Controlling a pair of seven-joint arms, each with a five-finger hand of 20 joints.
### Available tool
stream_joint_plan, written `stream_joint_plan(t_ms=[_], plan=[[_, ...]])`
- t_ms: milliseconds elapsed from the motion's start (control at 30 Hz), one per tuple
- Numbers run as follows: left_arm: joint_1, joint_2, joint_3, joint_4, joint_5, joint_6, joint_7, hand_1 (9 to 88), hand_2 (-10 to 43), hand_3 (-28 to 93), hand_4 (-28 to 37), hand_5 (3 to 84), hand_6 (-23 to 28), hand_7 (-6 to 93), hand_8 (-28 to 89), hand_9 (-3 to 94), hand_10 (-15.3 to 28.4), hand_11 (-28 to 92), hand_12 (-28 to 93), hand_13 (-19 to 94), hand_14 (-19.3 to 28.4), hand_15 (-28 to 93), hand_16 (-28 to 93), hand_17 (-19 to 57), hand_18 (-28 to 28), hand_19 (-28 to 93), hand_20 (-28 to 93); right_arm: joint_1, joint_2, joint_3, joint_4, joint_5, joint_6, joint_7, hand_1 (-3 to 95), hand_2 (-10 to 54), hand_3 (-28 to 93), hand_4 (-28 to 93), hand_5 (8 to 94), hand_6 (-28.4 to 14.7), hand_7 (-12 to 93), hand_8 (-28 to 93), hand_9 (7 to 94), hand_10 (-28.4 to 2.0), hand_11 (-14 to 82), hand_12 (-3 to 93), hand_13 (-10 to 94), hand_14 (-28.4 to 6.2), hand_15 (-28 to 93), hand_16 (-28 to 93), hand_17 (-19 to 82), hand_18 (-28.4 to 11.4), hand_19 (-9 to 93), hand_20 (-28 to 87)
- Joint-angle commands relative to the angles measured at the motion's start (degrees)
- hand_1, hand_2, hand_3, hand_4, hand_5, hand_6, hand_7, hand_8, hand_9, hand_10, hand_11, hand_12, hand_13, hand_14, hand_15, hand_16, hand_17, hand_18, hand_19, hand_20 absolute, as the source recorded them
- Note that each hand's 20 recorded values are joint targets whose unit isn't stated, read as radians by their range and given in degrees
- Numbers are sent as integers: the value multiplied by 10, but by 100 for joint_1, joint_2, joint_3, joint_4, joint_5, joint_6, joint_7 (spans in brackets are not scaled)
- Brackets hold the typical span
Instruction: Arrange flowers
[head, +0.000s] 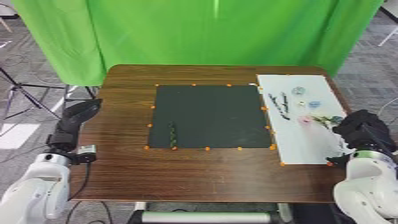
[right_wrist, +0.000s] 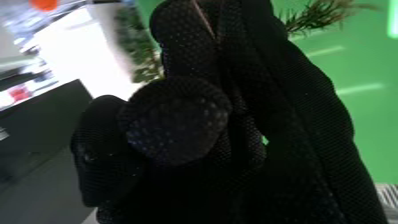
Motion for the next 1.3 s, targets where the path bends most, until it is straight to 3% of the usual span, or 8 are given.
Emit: stream_joint_plan(t_ms=[33,233,667,767,900,1300], plan=[[75,93,-144,-84,5,-84,-111,278,5,651,-216,400,53,123,-72,354,124,173,92,271,133,63,-13,24,74,14,108,1298,-16,-1017,-341,451,-497,-391,659,-95,486,-146,772,-26,262,104,904,-109,288,289,937,-13,531,287,690,-67,932,381],[70,114,-151,-114,-79,-114,-131,277,6,651,-216,400,53,122,-71,353,124,171,92,270,133,62,-13,23,74,15,108,2177,-508,-2036,-72,741,-856,-590,668,-95,468,-130,778,-30,250,105,909,-117,285,276,937,-13,529,282,697,-60,931,365],[24,177,-151,-149,-19,-317,-209,274,9,649,-217,401,54,118,-69,355,126,172,92,268,134,62,-12,22,74,17,108,2616,-1501,-2920,661,1386,-1348,-542,674,-95,457,-119,786,-35,240,107,915,-123,272,269,937,-14,529,273,700,-58,929,353],[134,151,-267,-235,50,-433,-288,274,10,649,-217,402,53,119,-69,355,126,171,92,269,134,62,-12,22,74,17,108,2562,-1635,-3046,749,1523,-1468,-511,676,-95,456,-117,786,-36,239,108,914,-122,270,270,937,-14,530,272,701,-58,928,352],[205,165,-362,-274,65,-564,-385,271,9,649,-216,404,55,118,-68,353,125,167,93,266,136,61,-11,20,75,17,108,2638,-1792,-3240,877,1877,-1607,-488,676,-95,454,-114,785,-35,239,107,915,-121,265,275,937,-15,530,269,703,-57,928,350],[26,216,-214,-225,152,-703,-423,272,12,645,-213,406,56,114,-66,349,123,161,96,262,138,59,-9,19,75,15,107,3041,-2190,-3641,1223,1788,-1494,-652,678,-95,449,-112,782,-36,239,105,915,-121,255,279,937,-15,530,266,704,-58,926,347]])
